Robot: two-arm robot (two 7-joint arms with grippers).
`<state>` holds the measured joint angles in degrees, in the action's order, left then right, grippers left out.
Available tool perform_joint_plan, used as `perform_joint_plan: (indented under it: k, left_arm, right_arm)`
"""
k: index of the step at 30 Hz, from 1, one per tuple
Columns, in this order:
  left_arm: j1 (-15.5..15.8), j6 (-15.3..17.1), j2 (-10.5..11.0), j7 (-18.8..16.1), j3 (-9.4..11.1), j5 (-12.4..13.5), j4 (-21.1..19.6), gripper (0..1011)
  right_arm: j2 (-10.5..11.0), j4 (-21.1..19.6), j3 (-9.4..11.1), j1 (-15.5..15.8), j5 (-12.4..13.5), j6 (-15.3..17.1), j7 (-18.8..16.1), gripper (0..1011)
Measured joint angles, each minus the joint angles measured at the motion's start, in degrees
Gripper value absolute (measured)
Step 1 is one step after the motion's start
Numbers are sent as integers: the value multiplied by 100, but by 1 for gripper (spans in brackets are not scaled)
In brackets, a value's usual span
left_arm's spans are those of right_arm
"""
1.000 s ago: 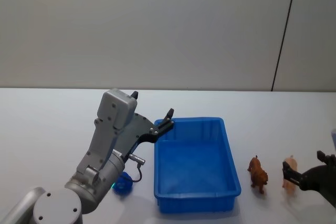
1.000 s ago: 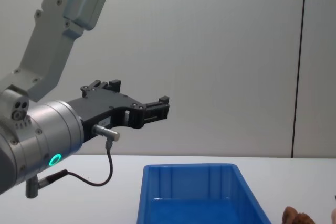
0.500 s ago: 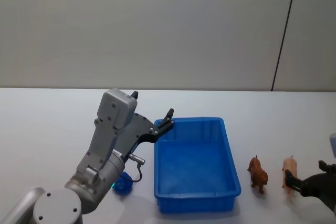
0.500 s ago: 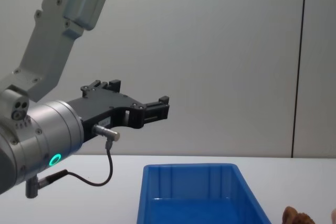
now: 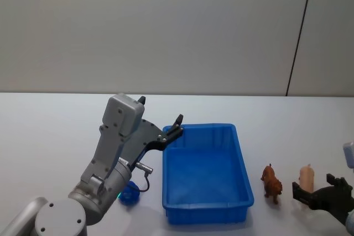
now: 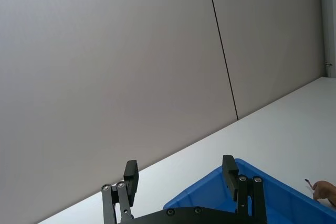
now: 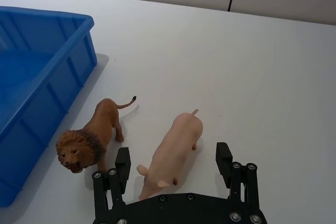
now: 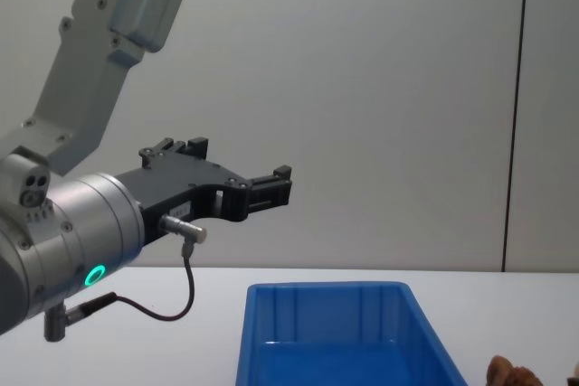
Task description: Pick up the two dolls from the table and place them into the box.
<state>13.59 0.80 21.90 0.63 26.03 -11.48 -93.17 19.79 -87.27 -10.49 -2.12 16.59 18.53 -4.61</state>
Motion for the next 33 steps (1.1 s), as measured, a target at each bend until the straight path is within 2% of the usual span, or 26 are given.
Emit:
perform_joint_plan:
  k: [16,23,24,27,33]
  left_arm:
    - [0,0,0,0,0,0,0,1002]
    - [0,0,0,0,0,0,0,1002]
    - [0,0,0,0,0,0,0,1001]
    - [0,0,0,0,0,0,0,1002]
    - [0,0,0,0,0,0,0,1001]
  right_arm:
    - [-153,344,-22,-186,64,191,145,998]
    - [-202,467,-26,-262,63,248,208,862]
    - [-213,487,-27,-276,61,250,217,794]
    - [-231,521,-29,-297,54,245,230,740]
    - [-265,564,-40,-332,23,199,239,531]
